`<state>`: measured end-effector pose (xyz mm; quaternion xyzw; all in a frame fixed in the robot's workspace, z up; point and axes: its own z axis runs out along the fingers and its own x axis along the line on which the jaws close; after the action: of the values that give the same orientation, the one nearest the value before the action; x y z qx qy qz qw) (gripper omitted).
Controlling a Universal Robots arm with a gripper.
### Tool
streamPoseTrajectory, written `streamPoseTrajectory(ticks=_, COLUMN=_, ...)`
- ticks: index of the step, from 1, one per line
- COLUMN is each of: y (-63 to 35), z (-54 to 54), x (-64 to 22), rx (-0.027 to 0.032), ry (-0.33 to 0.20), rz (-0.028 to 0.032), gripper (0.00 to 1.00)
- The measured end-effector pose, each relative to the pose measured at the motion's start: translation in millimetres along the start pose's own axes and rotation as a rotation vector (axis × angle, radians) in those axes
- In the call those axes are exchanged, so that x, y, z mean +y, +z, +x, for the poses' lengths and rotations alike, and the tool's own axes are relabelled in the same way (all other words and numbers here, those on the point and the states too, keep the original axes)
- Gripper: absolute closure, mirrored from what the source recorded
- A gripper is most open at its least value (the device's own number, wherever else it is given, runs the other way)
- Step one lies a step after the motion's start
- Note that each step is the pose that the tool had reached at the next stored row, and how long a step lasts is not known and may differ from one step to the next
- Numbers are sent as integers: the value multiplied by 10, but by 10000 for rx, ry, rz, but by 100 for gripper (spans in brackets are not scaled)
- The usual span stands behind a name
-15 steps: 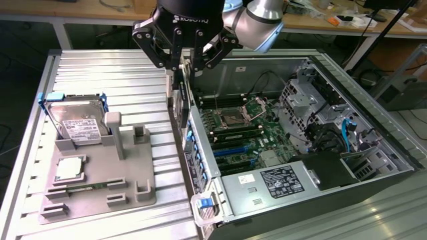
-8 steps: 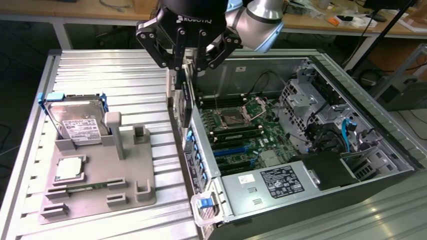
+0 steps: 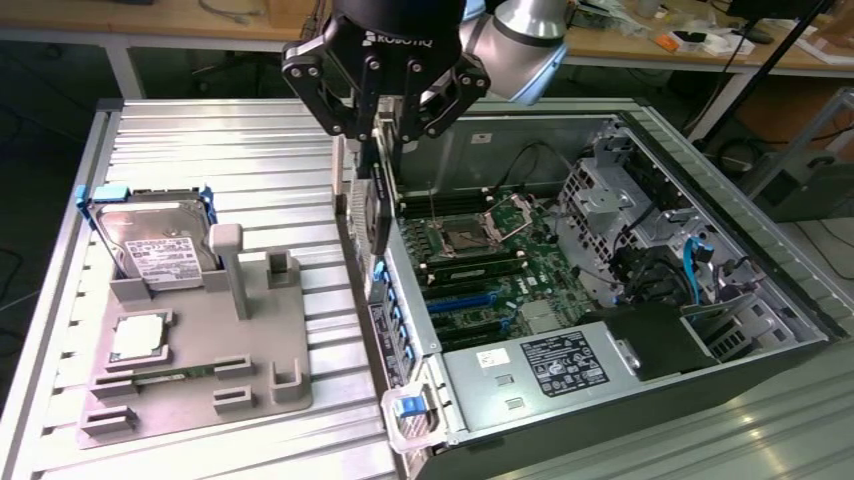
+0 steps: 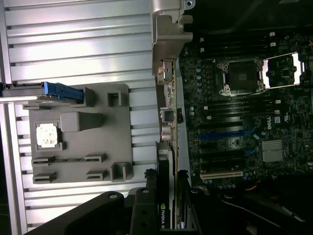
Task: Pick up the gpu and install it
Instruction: 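Pick up the gpu and move the gpu toward the slot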
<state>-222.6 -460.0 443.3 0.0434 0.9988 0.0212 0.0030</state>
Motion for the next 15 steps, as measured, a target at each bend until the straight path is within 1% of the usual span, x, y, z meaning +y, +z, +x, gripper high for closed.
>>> streamPoseTrajectory(ticks=15, y=1, z=-104, x=9, rx=0, ry=-1, rz=0, gripper=73)
